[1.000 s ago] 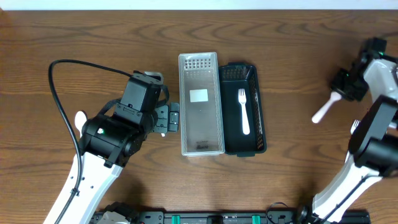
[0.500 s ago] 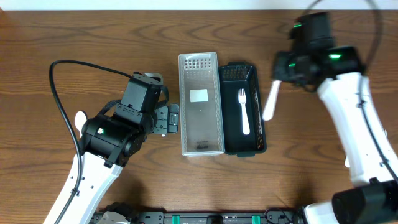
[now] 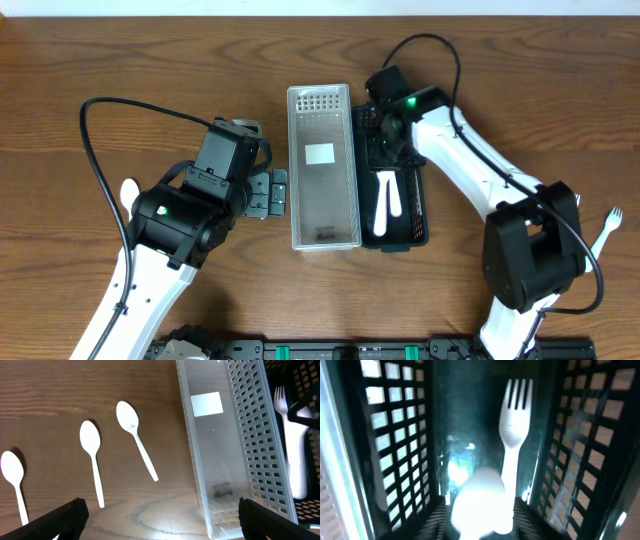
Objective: Pack container
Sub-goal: 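Carry the spoon into the black basket and open the right gripper, then move the right gripper to a white fork and grasp it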
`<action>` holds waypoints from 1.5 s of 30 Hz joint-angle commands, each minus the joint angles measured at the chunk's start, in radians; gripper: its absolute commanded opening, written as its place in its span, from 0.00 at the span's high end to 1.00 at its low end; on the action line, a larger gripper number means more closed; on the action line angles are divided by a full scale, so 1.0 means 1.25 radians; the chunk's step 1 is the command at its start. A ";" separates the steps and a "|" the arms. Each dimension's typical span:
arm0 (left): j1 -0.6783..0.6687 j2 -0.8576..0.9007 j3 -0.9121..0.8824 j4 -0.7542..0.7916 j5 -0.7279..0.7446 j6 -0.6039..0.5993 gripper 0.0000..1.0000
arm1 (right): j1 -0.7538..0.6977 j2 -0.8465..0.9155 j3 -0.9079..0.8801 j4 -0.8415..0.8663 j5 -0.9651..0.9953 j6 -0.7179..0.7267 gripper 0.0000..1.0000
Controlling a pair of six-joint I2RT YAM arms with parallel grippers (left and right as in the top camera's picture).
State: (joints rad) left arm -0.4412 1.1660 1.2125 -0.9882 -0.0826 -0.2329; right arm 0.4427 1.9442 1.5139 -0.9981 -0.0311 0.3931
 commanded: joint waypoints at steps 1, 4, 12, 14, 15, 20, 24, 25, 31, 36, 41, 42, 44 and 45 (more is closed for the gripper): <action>0.003 0.002 -0.002 -0.003 -0.010 -0.002 0.02 | -0.003 -0.033 0.034 -0.013 0.003 -0.028 0.44; 0.003 0.002 -0.002 -0.002 -0.010 0.000 0.02 | -0.023 -0.074 0.078 -0.060 0.009 -0.047 0.42; 0.003 0.002 -0.002 -0.003 -0.010 0.002 0.02 | -0.264 -0.283 0.132 -0.160 0.091 -0.047 0.30; 0.003 0.002 -0.002 -0.003 -0.010 0.002 0.02 | -0.364 -0.312 0.132 -0.185 0.091 -0.054 0.27; 0.003 0.002 -0.002 -0.003 -0.010 0.002 0.02 | -0.418 -0.319 0.132 -0.200 0.091 -0.064 0.25; 0.003 0.002 -0.002 -0.003 -0.010 0.002 0.02 | -0.619 -0.311 0.083 -0.214 0.091 -0.137 0.12; 0.003 0.002 -0.002 -0.003 -0.010 0.002 0.02 | -0.734 -0.297 -0.038 -0.156 0.067 -0.187 0.03; 0.003 0.002 -0.002 -0.003 -0.010 0.002 0.02 | -0.752 -0.294 -0.069 -0.136 0.059 -0.194 0.01; 0.003 0.002 -0.002 -0.003 -0.010 0.002 0.02 | -0.818 -0.282 -0.262 0.011 0.033 -0.243 0.01; 0.003 0.002 -0.002 -0.004 -0.010 0.002 0.02 | -0.823 -0.276 -0.362 0.132 0.034 -0.260 0.01; 0.003 0.002 -0.002 -0.014 -0.010 0.002 0.02 | -0.823 -0.255 -0.389 0.196 0.033 -0.276 0.01; 0.003 0.002 -0.002 -0.016 -0.010 0.002 0.02 | -0.823 -0.245 -0.389 0.204 0.033 -0.281 0.01; 0.003 0.002 -0.002 -0.017 -0.010 0.002 0.02 | -0.823 -0.225 -0.389 0.214 0.034 -0.284 0.01; 0.003 0.002 -0.002 -0.017 -0.010 0.002 0.02 | -0.824 -0.211 -0.389 0.219 0.034 -0.286 0.01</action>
State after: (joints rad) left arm -0.4412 1.1667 1.2125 -1.0035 -0.0826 -0.2325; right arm -0.5797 1.6356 1.0348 -0.7345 0.0174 0.0677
